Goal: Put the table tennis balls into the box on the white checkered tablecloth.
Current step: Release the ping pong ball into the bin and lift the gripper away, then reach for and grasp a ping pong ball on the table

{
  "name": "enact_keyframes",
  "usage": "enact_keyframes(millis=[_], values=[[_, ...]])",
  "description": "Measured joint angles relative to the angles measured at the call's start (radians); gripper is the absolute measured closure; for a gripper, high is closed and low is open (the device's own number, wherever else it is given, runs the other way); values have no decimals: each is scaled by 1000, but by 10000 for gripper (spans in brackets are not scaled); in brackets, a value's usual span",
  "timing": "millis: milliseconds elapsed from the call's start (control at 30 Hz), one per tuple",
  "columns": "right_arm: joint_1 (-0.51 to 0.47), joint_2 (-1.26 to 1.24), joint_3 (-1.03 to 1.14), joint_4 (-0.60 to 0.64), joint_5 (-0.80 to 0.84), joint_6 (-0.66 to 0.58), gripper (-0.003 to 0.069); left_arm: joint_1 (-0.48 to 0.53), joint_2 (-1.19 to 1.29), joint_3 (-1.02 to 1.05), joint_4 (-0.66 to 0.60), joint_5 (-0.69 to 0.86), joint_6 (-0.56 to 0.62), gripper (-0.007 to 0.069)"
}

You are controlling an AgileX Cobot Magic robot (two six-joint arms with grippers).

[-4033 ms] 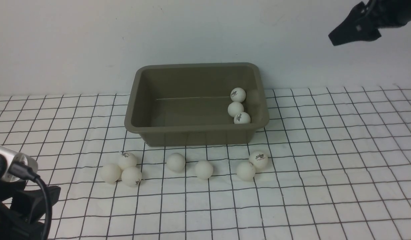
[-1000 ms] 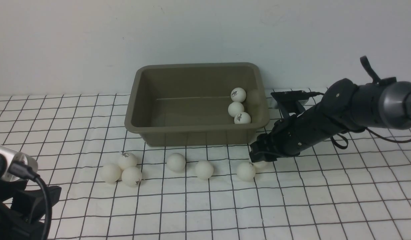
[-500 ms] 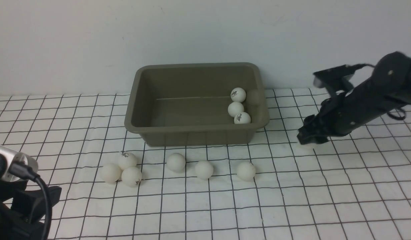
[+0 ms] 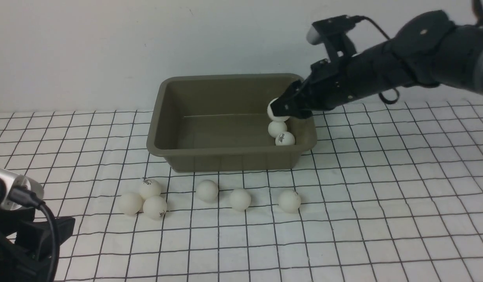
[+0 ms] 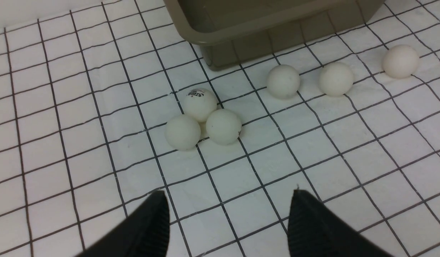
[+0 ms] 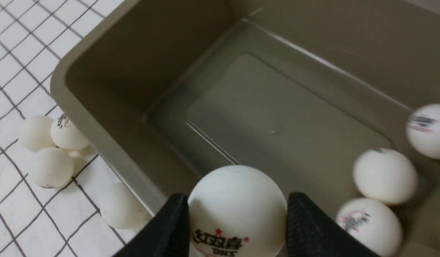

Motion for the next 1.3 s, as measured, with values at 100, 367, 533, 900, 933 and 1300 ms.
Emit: enact_keyframes(millis=[100, 367, 533, 900, 933, 1300], values=[[14, 68, -53, -7, 23, -6, 340, 0, 0, 0, -2, 0, 0, 220], [5, 116, -115, -42, 17, -24, 201, 0, 0, 0, -4, 1, 0, 220], [-20, 79, -120, -92, 48, -11, 169, 0, 0, 0, -4, 1, 0, 220], [-138, -181, -122, -439, 262, 202, 183, 0, 0, 0, -4, 0, 0, 220], [-138, -202, -122, -469, 278, 218, 183, 0, 0, 0, -4, -1, 0, 220], [-113, -428, -114, -552, 467, 445, 183, 0, 0, 0, -5, -17, 0, 220]])
